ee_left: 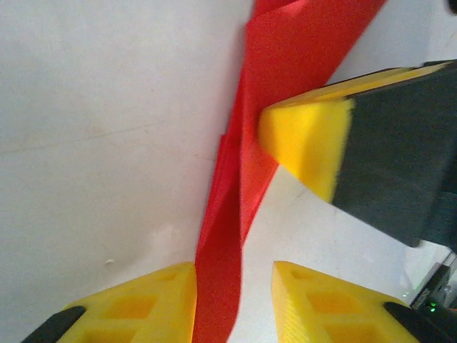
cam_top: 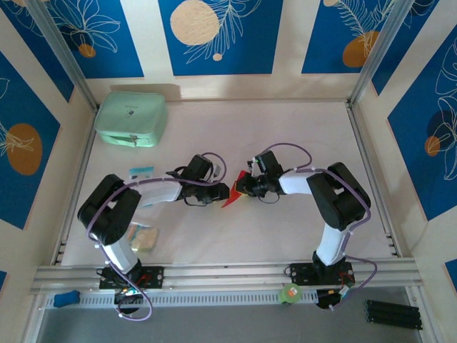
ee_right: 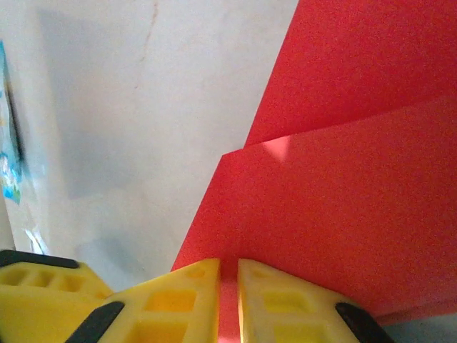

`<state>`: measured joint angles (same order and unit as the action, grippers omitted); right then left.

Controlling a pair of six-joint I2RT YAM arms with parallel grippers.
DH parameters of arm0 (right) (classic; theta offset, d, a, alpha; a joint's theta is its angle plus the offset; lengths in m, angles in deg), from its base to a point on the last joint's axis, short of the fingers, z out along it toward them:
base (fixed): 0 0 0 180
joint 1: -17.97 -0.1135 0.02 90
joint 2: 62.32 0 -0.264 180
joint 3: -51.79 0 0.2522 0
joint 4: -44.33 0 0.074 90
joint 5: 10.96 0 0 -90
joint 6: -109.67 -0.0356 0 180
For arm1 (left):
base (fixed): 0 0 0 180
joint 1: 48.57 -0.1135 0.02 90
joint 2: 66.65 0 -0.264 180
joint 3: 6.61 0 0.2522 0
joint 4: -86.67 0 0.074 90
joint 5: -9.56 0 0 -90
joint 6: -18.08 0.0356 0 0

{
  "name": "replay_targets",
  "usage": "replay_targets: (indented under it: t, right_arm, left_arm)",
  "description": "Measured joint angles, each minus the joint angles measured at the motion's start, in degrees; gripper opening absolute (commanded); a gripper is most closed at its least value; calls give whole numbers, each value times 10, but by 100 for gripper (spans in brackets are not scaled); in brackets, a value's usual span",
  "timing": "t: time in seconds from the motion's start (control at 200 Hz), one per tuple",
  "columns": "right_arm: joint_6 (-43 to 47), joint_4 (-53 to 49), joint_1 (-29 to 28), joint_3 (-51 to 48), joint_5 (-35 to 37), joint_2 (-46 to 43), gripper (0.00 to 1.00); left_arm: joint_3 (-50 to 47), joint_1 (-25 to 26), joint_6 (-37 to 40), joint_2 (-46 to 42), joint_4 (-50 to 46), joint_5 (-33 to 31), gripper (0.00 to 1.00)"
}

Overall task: Fold a paper plane with a square sheet of paper (pick it up from the middle)
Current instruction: Fold the wing for the fifth time at the center of the table.

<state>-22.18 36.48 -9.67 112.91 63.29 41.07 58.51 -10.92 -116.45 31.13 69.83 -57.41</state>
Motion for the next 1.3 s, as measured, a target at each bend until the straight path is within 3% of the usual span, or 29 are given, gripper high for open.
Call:
replay_targets:
  t: [0.25,0.615,1.301]
  right_arm:
    - [53,-24,9,14,-33,10,16]
    - [54,-45,10,26,-31,15,13]
    - [54,-73,10,40,-24,21,11]
  left_arm:
    - [0,0,-5,-16,15,16,26]
    - [9,21,-21,-6,6,42,15]
    - [44,35,-15,49,-41,39,14]
